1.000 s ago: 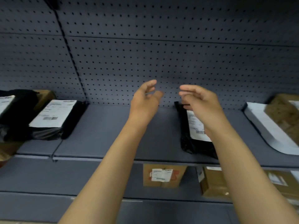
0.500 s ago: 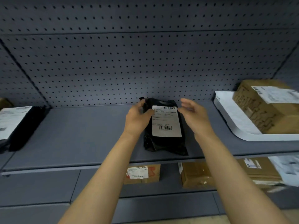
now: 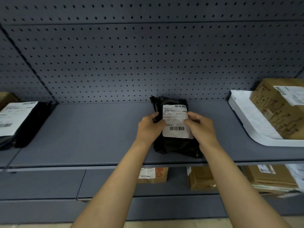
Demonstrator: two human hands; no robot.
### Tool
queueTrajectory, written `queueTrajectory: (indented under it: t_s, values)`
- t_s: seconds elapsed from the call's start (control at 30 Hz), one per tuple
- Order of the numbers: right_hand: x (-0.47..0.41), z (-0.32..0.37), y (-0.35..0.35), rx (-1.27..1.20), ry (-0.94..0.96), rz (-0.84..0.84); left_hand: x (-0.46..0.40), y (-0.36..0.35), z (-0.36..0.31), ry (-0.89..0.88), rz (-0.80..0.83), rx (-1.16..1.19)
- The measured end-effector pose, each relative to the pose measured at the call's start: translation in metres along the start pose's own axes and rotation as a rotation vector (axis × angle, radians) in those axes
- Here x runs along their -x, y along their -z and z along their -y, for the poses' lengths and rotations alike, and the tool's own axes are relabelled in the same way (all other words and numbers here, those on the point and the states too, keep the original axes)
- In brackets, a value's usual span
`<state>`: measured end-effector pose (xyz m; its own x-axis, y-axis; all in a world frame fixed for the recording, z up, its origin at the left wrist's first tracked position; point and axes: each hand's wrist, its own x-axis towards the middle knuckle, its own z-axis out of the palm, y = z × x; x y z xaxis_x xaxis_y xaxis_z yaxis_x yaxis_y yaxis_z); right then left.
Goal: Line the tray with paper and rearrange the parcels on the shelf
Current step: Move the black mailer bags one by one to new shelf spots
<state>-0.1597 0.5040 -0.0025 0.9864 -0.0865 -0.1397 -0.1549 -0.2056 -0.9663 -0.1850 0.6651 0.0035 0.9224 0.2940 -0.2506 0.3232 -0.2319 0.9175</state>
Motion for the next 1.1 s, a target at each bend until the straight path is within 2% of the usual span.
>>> queueTrajectory:
  t_s: [0.17,0.43,0.63,0.87,1.1]
  values:
    - [0.007,0.026,0.004,-0.129,0.000,-0.020,0.006,0.014,-0.010,0.045,-0.042,0.212]
    - [0.033,0.089,-0.039,-0.189,0.166,0.071,0.030,0.095,-0.038,-0.071,-0.121,0.340]
    - [0.062,0.119,-0.134,-0.168,0.236,0.184,0.039,0.207,-0.025,-0.109,-0.231,0.320]
    - [0.110,0.152,-0.266,-0.204,0.247,0.252,0.046,0.347,0.004,-0.143,-0.286,0.260]
    - [0.136,0.164,-0.366,-0.163,0.244,0.319,0.038,0.442,0.040,-0.109,-0.336,0.217]
